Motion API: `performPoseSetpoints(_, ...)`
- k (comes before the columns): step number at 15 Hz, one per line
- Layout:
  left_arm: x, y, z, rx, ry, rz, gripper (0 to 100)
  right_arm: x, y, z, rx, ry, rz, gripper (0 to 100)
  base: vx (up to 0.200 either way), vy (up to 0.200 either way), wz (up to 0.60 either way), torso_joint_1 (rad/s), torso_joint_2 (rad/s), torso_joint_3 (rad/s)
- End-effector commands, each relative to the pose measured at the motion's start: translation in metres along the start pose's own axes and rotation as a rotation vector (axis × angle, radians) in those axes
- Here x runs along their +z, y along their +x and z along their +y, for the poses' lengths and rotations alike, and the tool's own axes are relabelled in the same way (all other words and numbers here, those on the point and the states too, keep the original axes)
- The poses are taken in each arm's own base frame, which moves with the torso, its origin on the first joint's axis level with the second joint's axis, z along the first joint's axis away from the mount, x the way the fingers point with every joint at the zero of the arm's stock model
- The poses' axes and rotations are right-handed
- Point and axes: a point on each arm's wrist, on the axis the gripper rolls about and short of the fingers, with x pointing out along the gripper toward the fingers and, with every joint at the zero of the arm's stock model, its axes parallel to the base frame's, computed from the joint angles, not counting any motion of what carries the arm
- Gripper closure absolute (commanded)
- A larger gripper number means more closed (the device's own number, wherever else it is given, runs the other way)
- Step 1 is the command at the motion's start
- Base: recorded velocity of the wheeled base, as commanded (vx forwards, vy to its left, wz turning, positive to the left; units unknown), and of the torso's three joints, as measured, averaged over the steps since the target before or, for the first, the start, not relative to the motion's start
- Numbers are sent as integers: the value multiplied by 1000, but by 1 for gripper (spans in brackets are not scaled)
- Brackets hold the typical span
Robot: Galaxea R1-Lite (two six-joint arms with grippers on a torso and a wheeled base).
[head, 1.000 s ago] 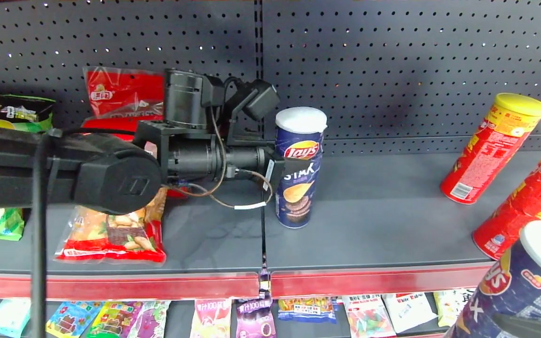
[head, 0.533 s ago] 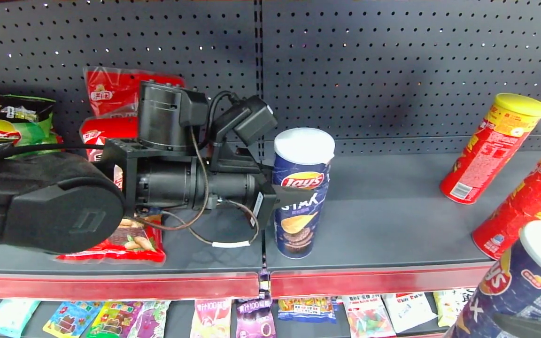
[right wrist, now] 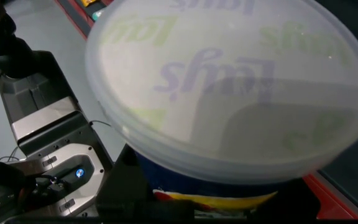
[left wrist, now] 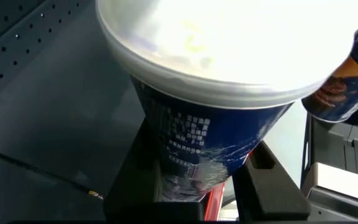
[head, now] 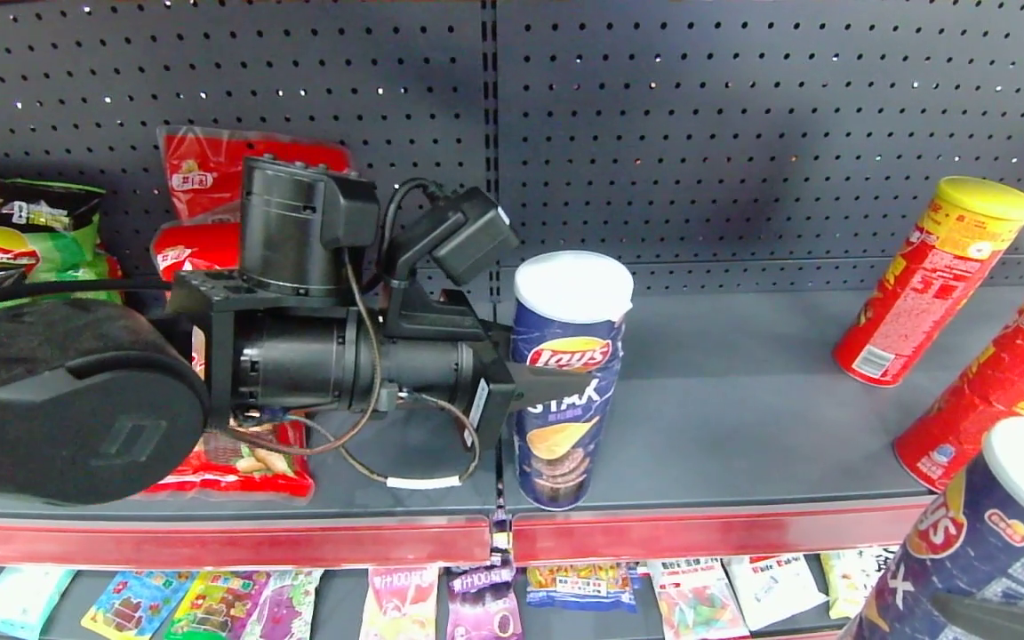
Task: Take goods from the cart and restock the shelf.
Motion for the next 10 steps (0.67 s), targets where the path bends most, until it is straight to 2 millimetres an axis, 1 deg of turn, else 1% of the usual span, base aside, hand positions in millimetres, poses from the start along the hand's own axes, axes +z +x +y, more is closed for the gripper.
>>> performPoseSetpoints(1, -4, -3, -3, 3, -6, 13, 100, 0, 0, 0, 1, 0, -1, 100, 0, 0, 0, 0, 0, 0)
performPoseSetpoints(6, -6, -4, -3, 3, -12, 19, 100, 0, 0, 0, 1, -1, -1, 100, 0, 0, 0, 0, 0, 0)
performPoseSetpoints(10, -9, 0, -1, -4, -13, 26, 100, 3, 2, -1, 3, -1, 1, 100, 0, 0, 0, 0, 0, 0)
